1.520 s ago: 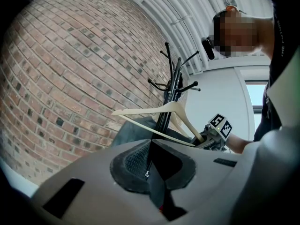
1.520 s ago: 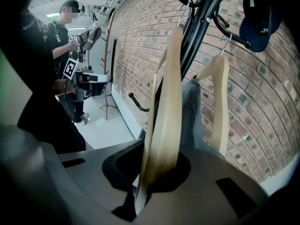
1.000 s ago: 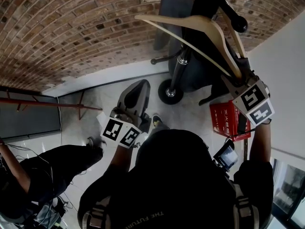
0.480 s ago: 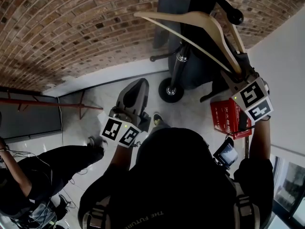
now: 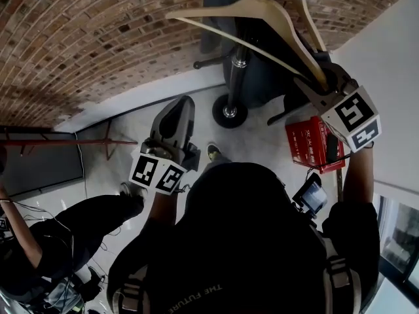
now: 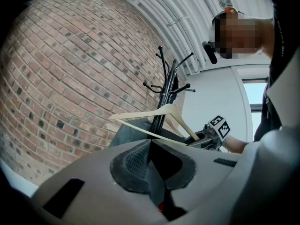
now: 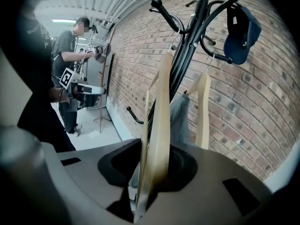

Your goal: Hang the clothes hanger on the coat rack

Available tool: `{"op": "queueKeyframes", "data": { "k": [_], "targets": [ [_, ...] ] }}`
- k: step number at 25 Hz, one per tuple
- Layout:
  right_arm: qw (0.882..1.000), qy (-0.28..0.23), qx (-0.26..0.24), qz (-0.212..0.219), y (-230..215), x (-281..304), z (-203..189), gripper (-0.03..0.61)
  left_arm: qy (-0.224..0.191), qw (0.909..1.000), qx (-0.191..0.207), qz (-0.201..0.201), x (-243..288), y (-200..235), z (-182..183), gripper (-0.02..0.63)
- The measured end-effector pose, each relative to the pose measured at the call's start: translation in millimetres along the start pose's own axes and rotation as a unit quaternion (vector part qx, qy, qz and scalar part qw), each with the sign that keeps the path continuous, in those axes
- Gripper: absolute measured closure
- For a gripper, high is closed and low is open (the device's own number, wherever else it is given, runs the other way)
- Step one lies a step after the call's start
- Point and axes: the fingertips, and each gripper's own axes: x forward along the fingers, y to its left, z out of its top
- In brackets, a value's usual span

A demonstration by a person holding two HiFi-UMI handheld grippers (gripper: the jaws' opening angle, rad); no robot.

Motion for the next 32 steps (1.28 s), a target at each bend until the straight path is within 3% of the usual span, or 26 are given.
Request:
{"op": "queueKeyframes", "data": {
  "k": [16, 28, 32],
  "targets": [
    [0.995, -0.080, 0.007, -0.059, 4, -45, 5, 0.463, 0.013, 0.9999, 0.001, -0.004, -16, -33, -18, 0.594],
    [0.981, -0.139, 0.035, -0.127, 7, -103, -22, 0.465, 0.019, 0.9997, 0.012, 0.007, -39, -89, -35, 0.594],
    [0.970, -0.186, 0.071, -0.136, 13, -127, -30, 0.539, 0.017, 0.9997, 0.013, 0.015, -51, -107, -41, 0.594]
  ]
}}
